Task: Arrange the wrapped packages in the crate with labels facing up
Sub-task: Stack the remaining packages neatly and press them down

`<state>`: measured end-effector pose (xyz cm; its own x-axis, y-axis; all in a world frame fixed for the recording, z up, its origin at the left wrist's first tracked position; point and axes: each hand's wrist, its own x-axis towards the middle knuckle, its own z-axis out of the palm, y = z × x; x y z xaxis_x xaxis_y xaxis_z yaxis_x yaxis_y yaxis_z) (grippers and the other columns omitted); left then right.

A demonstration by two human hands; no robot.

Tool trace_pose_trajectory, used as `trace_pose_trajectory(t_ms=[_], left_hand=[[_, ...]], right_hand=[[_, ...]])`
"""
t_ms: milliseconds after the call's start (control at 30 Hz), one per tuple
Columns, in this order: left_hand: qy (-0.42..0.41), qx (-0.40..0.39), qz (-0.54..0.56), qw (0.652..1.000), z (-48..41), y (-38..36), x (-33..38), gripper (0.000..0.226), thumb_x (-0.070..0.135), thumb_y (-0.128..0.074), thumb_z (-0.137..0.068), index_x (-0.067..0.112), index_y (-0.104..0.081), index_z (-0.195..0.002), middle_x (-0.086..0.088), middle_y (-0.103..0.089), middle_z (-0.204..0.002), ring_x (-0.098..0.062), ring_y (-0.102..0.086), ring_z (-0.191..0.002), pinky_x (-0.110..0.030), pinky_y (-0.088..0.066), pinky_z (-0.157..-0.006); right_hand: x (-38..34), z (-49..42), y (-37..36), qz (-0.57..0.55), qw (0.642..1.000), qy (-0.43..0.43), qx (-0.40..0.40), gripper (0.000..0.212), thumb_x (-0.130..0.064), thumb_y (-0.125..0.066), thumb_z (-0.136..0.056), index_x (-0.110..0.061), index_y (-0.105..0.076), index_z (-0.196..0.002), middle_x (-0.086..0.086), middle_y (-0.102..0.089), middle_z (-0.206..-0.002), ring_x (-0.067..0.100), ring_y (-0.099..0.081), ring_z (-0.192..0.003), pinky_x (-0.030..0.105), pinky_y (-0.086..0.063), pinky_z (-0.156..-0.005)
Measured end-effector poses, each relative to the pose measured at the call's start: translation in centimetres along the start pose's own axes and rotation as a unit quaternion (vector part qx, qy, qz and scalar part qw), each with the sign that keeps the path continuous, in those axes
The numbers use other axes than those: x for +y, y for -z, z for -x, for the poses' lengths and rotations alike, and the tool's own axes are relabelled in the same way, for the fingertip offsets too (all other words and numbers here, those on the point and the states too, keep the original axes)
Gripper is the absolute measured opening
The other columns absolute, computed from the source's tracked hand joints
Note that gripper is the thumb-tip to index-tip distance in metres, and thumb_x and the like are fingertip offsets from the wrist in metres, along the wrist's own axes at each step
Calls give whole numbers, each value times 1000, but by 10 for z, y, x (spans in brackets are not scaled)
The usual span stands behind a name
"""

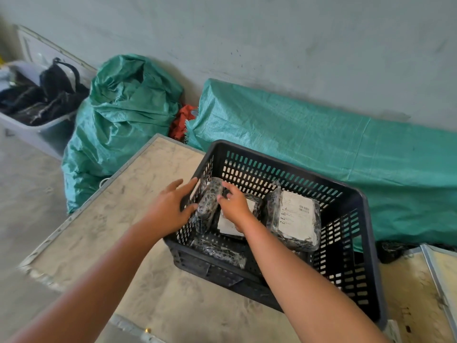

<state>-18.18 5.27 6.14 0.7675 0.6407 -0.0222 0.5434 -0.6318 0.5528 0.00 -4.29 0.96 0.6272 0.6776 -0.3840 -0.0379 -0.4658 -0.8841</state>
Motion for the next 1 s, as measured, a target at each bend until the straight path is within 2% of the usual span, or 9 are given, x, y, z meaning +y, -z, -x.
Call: trace_pose_trajectory(t_ms=[100, 167, 233, 300, 467, 600, 700, 833, 1000], left_hand=[[29, -20, 96, 995, 7, -10, -12, 72, 25, -65, -96, 44, -29, -155, -3, -67, -129, -11, -66, -95, -9, -46, -74], [45, -1, 150, 988, 7, -11, -15, 68, 19, -62, -96, 48, -35, -152, 6, -69, -122, 5, -62, -78, -2, -41, -60], [45, 9, 177, 983, 7, -12, -15, 67, 14, -60, -96, 45, -39, -151, 8, -68, -122, 6, -61, -82, 2, -40, -62], [40, 8, 180, 983, 8, -12, -14, 67, 12, -58, -96, 45, -39, -151, 12, -66, -120, 6, -59, -83, 3, -41, -65], [47, 2, 200, 979, 6, -13, -14, 66, 12, -57, -96, 44, -39, -151, 20, -58, -118, 20, -54, -75, 8, -35, -61], [45, -7, 222, 974, 5, -16, -16, 64, 14, -56, -97, 43, -39, -151, 20, -56, -116, 36, -45, -69, 8, -35, -60], [35, -16, 226, 973, 1, -17, -20, 65, 13, -56, -96, 40, -39, -152, 16, -59, -130, 25, -53, -85, 10, -35, -66], [34, -21, 225, 974, -2, -19, -25, 67, 13, -58, -95, 42, -38, -153, 11, -60, -138, -1, -58, -113, 8, -37, -74], [44, -11, 231, 972, 0, -20, -23, 66, 10, -59, -95, 42, -42, -151, 11, -61, -138, -7, -61, -116, -15, -47, -95]], right_hand=[[-9, 4, -25, 3, 999, -30, -27, 56, -36, -58, -102, -39, -38, -154, 4, -36, -161, 27, -50, -133, 50, -58, -91], [-3, 7, -34, 51, 997, -27, -45, 64, -46, -60, -99, -39, -34, -156, 1, -33, -163, 31, -46, -139, 51, -57, -93], [9, 13, -35, 104, 994, 9, -35, 74, -49, -69, -92, -34, -36, -157, 2, -42, -159, 27, -48, -138, 37, -46, -106], [18, 17, -33, 131, 990, 48, -5, 79, -46, -77, -86, -27, -41, -154, 4, -55, -147, 22, -54, -133, 20, -39, -100], [21, 16, -29, 138, 988, 63, 22, 72, -39, -76, -87, -26, -44, -150, 1, -64, -129, 20, -63, -118, 13, -44, -84], [25, 11, -31, 163, 983, 78, 13, 72, -29, -67, -95, -29, -34, -159, 3, -53, -149, 25, -71, -103, 19, -54, -76], [27, 10, -27, 133, 989, 61, 9, 73, -32, -71, -92, -30, -37, -157, 10, -51, -152, 25, -72, -89, 28, -60, -74], [26, 13, -22, 129, 990, 62, 2, 93, -39, -86, -79, -24, -38, -157, 7, -42, -158, 25, -40, -144, 35, -31, -115], [27, 14, -16, 93, 994, 58, 22, 78, -17, -82, -85, -20, -44, -154, 7, -50, -152, 12, -49, -129, 11, -35, -98]])
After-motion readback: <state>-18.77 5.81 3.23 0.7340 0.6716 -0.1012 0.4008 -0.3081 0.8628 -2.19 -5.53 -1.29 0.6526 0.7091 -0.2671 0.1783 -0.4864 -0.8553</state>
